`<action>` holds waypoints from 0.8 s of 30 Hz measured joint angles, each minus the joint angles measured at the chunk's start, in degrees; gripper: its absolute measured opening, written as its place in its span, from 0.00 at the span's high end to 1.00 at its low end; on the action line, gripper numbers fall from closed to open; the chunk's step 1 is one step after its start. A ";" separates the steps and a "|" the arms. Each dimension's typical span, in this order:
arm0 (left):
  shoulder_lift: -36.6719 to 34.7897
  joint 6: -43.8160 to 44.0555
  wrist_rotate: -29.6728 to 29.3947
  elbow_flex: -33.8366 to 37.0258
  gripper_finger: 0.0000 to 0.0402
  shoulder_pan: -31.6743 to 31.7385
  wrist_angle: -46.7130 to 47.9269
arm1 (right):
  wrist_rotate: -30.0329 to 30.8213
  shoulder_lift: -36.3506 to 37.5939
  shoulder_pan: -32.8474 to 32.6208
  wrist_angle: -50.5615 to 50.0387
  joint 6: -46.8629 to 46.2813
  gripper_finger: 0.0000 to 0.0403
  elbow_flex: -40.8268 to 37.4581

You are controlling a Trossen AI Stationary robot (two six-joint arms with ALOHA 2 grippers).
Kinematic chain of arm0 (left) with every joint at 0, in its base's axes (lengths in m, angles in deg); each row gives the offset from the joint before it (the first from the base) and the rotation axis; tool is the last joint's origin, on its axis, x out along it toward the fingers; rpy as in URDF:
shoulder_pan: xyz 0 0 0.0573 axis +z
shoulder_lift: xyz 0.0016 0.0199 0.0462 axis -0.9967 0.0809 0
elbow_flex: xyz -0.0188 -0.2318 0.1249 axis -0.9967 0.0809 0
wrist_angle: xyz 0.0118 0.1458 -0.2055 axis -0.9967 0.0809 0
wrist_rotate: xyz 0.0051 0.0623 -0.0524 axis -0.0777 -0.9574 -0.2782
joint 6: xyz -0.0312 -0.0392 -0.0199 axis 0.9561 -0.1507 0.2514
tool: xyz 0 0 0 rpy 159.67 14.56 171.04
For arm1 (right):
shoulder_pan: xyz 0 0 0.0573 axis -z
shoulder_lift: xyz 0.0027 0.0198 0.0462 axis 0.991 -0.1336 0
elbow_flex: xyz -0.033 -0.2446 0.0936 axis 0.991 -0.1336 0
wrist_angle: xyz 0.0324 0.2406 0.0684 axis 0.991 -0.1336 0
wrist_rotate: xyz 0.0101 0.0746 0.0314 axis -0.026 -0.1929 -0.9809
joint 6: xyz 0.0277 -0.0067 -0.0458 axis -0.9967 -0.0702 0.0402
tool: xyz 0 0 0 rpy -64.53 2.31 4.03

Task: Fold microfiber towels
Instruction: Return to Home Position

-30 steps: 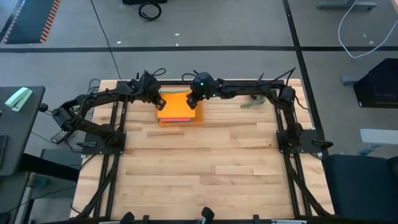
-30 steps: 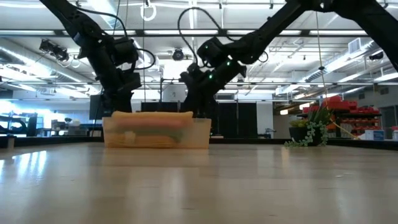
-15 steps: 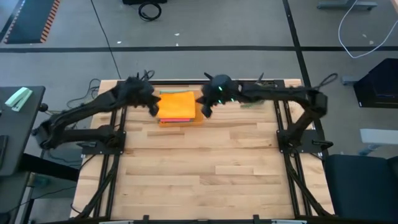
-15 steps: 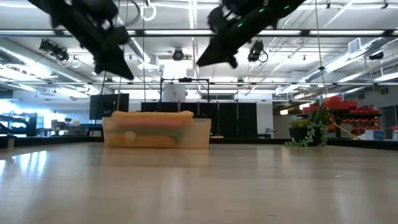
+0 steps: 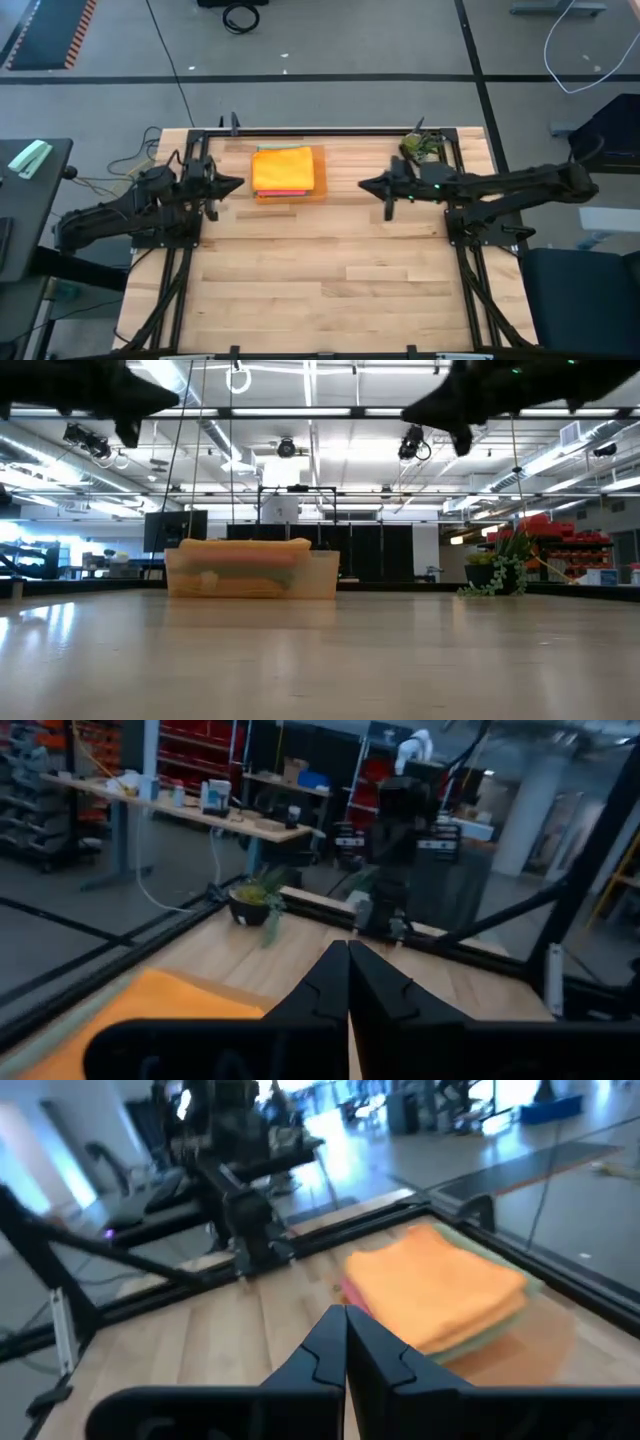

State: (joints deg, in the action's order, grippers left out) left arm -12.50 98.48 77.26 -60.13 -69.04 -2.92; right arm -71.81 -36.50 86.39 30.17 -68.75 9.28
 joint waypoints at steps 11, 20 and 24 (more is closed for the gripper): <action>-13.80 3.81 -1.24 12.24 0.98 -2.19 0.04 | 4.30 11.84 -1.47 11.78 -4.68 0.98 -18.53; -15.50 4.57 -1.33 15.82 0.97 -4.78 0.36 | 4.29 15.11 -1.96 25.47 -4.80 0.98 -30.02; -15.50 3.85 -1.28 15.82 0.99 -8.43 1.02 | 4.33 18.22 -1.97 22.63 -5.18 0.98 -31.64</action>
State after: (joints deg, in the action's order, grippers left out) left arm -28.00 102.34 75.97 -44.31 -77.46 -1.89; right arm -67.48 -18.28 84.42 52.80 -73.93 -22.36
